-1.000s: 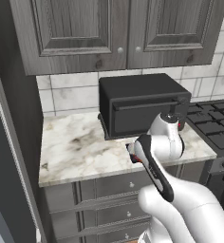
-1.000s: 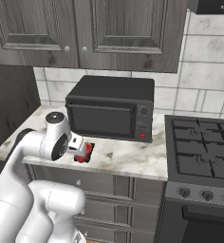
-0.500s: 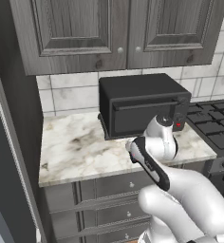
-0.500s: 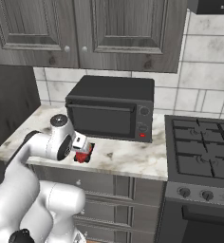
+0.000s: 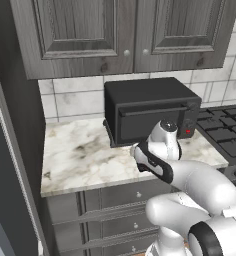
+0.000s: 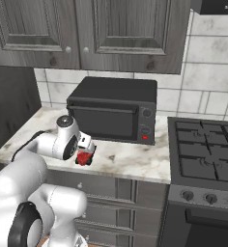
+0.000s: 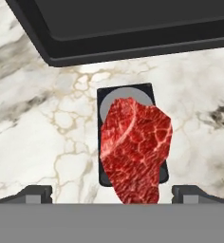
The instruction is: Take the steak from the fridge and place it on the digital scale on the counter by the fridge. Wait a few seconds for a reading, then move it to the plate on the dining counter.
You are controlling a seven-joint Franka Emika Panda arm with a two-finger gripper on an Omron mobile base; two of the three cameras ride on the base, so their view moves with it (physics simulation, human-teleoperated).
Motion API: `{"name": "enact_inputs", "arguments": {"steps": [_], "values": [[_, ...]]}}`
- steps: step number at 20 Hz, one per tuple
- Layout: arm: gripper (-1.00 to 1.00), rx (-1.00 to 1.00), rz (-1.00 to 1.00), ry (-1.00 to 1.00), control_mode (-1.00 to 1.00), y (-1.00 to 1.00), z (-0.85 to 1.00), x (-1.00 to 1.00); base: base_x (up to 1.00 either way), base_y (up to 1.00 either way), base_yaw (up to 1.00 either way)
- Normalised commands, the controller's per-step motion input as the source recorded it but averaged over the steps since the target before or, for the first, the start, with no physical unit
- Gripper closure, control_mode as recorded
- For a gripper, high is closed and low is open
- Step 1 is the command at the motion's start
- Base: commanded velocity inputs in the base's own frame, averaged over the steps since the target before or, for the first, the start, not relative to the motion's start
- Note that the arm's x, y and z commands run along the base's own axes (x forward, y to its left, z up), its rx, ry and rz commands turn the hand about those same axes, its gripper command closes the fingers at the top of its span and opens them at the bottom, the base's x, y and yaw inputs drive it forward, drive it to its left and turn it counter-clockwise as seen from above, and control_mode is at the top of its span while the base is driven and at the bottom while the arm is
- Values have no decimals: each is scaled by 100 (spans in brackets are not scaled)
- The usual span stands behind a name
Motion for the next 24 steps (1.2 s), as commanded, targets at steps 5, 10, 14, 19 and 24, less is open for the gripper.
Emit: {"name": "enact_inputs", "arguments": {"steps": [5, 10, 14, 19, 24], "values": [[-100, 0, 0, 0, -100, -22, 0, -19, 0, 0, 0], [-100, 0, 0, -4, -100, -7, -12, -7, 0, 0, 0], [-100, 0, 0, -13, -100, 0, -34, 0, 0, 0, 0], [-100, 0, 0, -10, -100, 0, -24, 0, 0, 0, 0], [-100, 0, 0, -1, -100, 0, -14, 0, 0, 0, 0]]}}
